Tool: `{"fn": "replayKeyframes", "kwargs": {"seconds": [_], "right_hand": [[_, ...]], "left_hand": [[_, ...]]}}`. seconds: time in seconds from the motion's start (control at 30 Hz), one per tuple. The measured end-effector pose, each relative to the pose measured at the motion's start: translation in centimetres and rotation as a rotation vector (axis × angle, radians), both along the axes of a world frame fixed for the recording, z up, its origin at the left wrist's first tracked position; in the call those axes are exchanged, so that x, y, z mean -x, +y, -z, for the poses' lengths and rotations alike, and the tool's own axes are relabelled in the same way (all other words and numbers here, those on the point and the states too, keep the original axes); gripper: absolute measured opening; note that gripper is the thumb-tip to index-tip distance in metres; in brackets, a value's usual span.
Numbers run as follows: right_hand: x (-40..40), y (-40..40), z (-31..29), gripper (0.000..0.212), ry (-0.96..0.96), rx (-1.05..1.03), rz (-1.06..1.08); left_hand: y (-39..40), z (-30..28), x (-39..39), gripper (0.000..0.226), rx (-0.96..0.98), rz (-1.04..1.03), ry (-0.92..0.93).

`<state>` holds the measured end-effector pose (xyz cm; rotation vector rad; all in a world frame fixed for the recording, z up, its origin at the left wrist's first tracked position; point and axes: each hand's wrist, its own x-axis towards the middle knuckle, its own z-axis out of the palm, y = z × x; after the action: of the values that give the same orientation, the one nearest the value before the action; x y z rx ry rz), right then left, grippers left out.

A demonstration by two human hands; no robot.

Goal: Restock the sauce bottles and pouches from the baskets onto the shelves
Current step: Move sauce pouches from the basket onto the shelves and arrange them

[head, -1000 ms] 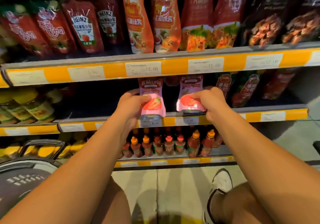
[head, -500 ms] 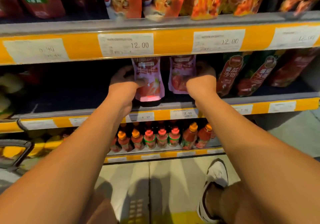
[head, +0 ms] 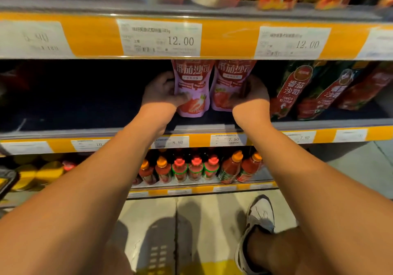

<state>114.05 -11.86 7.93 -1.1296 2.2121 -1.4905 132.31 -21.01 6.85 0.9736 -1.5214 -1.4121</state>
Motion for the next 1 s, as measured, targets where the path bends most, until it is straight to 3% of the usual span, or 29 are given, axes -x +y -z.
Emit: {"fn": "replayKeyframes", "kwargs": {"seconds": [0.13, 0.23, 0.33, 0.47, 0.67, 0.77, 0.87, 1.0], "right_hand": [[0.3, 0.2, -0.4, 0.034, 0.359, -0.254, 0.031], [0.1, 0.5, -1.1, 0.032, 0.463, -0.366, 0.033], [-0.1, 0.7, -1.5, 0.027, 0.383, -0.361, 0.031], [-0.9, 0.3, -1.3, 0.027, 0.111, -0.293, 0.044], [-1.0, -1.0, 0.0, 0.012, -0.168, -0.21, 0.084], [-0.3, -1.5, 0.3, 0.014, -0.149, -0.195, 0.105], [0.5, -2.1, 0.5, 0.032, -0.126, -0.226, 0.105], [1.7, -3.6, 0.6, 0.029, -0.034, -0.22, 0.164]], "left_hand": [[-0.6, 0.5, -0.4, 0.047, 0.057, 0.053, -0.076], [-0.6, 0.6, -0.8, 0.043, 0.14, 0.036, -0.184], [-0.6, 0.3, -1.4, 0.037, 0.19, 0.023, -0.289], [-0.7, 0.6, -1.9, 0.027, 0.28, 0.043, -0.473], [-1.1, 1.3, -1.3, 0.021, 0.36, 0.024, -0.556], [-1.6, 1.5, -0.6, 0.021, 0.361, 0.003, -0.555], [-2.3, 1.8, 0.4, 0.02, 0.368, -0.031, -0.528], [-3.1, 2.0, 1.8, 0.022, 0.378, -0.059, -0.491]]}}
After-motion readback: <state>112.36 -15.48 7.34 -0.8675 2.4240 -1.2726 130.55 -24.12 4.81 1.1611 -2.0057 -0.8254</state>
